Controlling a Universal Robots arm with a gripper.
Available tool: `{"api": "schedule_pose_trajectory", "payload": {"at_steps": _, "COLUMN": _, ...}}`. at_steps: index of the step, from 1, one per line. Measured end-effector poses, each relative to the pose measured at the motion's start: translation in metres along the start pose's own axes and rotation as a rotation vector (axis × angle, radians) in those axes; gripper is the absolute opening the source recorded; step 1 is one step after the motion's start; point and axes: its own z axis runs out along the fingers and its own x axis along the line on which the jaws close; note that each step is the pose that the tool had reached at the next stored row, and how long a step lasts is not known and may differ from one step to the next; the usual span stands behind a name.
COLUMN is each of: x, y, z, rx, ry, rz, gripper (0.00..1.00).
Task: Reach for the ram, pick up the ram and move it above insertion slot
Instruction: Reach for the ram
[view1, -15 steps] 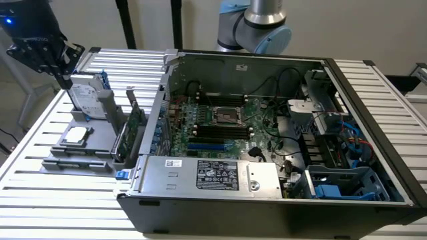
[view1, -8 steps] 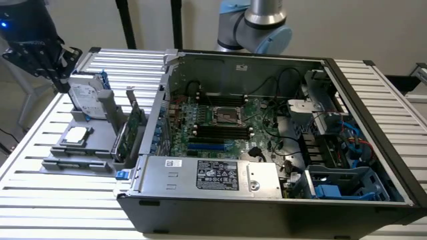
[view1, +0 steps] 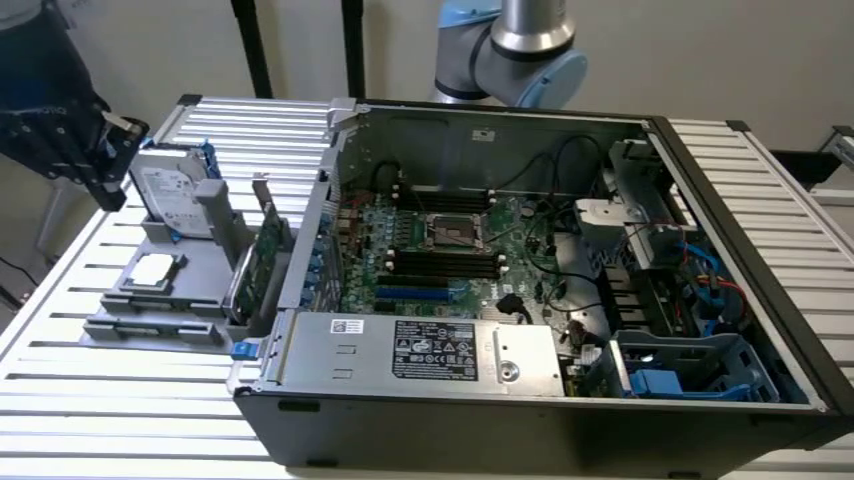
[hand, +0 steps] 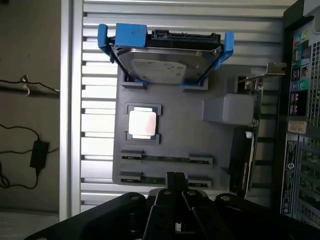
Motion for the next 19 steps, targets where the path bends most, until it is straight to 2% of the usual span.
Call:
{"api": "schedule_pose_trajectory", "payload": {"at_steps": 4, "x": -0.002, "y": -0.0175, "z": 0.0008, "rx": 0.0, "ry": 0.0002, "rz": 0.0, "gripper": 0.11}}
{"api": "schedule_pose_trajectory", "payload": {"at_steps": 8, "x": -0.008, "y": -0.0277, "z": 0.0025, "rx": -0.0001, "ry": 0.0, "rz": 0.0, "gripper": 0.11}}
{"api": "schedule_pose_trajectory", "payload": {"at_steps": 11, "x": -0.013, "y": -0.0293, "z": 0.0037, "rx": 0.0, "ry": 0.0001, "rz": 0.0, "gripper": 0.11}}
{"api": "schedule_pose_trajectory", "payload": {"at_steps": 17, "x": -0.013, "y": -0.0293, "z": 0.0037, "rx": 0.0, "ry": 0.0013, "rz": 0.0, "gripper": 0.11}}
{"api": "schedule_pose_trajectory", "payload": {"at_steps": 19, "x": -0.013, "y": -0.0293, "z": 0.0037, "rx": 0.0, "ry": 0.002, "rz": -0.014, "gripper": 0.11}}
